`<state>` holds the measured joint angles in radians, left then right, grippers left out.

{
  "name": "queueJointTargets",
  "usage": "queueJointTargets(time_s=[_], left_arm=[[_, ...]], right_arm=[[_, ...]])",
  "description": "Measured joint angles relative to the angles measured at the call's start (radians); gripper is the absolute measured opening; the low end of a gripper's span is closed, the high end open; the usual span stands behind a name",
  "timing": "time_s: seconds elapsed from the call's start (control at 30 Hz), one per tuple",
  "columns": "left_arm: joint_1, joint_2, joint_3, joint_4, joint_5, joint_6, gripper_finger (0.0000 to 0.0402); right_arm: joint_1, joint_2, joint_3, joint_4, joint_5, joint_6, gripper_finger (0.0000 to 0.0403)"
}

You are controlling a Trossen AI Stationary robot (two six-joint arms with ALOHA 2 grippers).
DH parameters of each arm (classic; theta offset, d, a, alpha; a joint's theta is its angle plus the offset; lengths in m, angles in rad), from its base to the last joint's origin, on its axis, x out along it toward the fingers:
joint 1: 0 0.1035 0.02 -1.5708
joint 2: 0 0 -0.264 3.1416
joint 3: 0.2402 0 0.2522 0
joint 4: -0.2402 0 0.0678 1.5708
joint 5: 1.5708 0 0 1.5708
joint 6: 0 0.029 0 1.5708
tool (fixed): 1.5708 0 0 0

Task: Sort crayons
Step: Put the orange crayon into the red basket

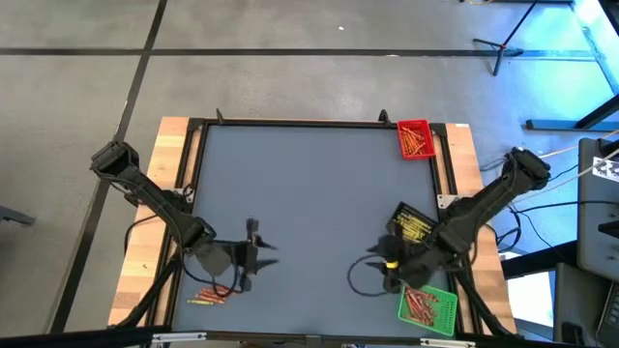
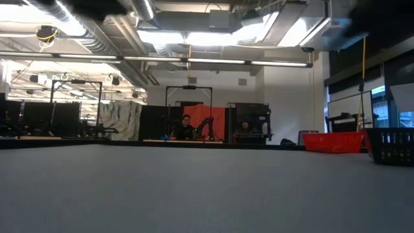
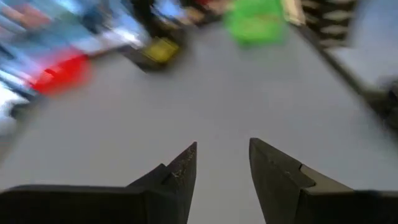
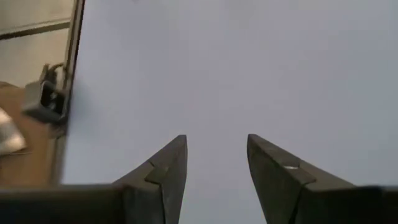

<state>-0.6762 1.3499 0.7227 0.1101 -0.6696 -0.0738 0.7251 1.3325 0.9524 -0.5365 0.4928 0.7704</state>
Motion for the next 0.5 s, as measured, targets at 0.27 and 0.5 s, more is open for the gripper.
queueJointTargets(time_s=[0.27,0.5], left_arm=[[-0.029,0.007,0.000,-0.198,0.447,-0.385,0.0129],[-0.116,0.085,-0.002,-0.308,0.503,-0.550,0.0128]], right_arm=[[-0.165,0.039,0.000,0.231,-0.005,-0.415,0.0163],[-0.245,0.103,0.000,0.305,-0.073,-0.539,0.0163]])
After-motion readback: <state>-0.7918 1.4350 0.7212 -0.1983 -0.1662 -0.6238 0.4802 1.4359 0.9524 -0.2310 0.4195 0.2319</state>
